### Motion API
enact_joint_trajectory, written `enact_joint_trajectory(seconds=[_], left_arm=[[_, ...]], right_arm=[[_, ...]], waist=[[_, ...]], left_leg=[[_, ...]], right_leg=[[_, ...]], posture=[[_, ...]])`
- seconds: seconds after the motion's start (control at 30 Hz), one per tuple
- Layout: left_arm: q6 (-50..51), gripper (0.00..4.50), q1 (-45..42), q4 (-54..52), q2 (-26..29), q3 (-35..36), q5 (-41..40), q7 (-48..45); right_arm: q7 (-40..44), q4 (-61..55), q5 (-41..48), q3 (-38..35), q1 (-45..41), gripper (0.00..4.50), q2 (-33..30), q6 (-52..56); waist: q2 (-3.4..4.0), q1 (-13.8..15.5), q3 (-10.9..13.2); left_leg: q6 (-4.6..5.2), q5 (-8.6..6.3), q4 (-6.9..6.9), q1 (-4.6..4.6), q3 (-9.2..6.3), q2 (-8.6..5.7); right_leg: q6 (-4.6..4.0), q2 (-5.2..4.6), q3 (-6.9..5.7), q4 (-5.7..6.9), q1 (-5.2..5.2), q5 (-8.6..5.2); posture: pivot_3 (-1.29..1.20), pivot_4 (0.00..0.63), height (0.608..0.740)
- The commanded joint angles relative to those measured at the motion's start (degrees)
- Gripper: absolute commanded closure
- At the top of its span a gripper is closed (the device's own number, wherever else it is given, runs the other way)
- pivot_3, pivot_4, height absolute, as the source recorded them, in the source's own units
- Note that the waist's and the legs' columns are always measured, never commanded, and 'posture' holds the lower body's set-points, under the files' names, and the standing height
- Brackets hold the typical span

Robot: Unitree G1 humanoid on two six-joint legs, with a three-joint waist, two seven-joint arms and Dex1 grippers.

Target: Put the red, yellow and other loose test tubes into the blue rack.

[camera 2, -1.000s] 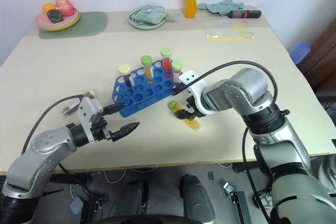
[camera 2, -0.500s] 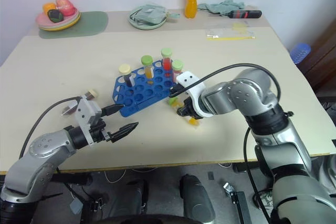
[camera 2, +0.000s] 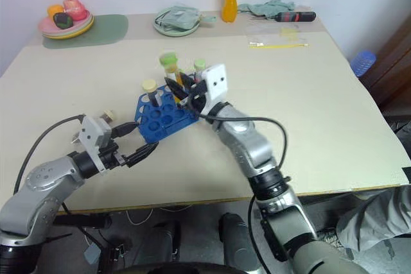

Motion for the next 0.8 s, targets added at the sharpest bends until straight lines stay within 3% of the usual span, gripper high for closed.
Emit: enact_joint_trajectory(seconds=[0.03,0.47,0.8], left_arm=[[0.02,0.0,1.06,-2.87,-0.1,2.01,-1.2,0.75],[0.09,0.0,0.95,-3.41,-0.32,1.74,-1.28,1.28],[0.01,0.0,-0.21,-2.73,-0.46,1.18,-1.16,1.04]], right_arm=[[-0.14,3.71,-3.94,-2.15,-0.53,3.63,2.1,-6.43],[0.47,12.38,-11.04,-4.84,1.06,3.63,4.55,-13.79],[-0.12,20.32,-14.42,-5.91,1.32,3.63,6.87,-25.57]], waist=[[0.01,0.03,0.0],[0.0,-0.26,0.0],[0.0,-0.36,0.0]], left_leg=[[0.0,0.0,0.0,0.0,0.0,0.0],[0.0,0.0,0.01,0.09,-0.02,0.0],[-0.01,0.01,0.03,0.12,-0.02,-0.01]], right_leg=[[0.0,0.0,0.0,0.0,0.0,0.0],[-0.01,0.03,0.01,0.15,0.0,0.0],[-0.01,0.03,0.01,0.19,0.02,0.0]], posture=[[0.0,0.15,0.74],[0.0,0.15,0.74],[0.0,0.15,0.74]])
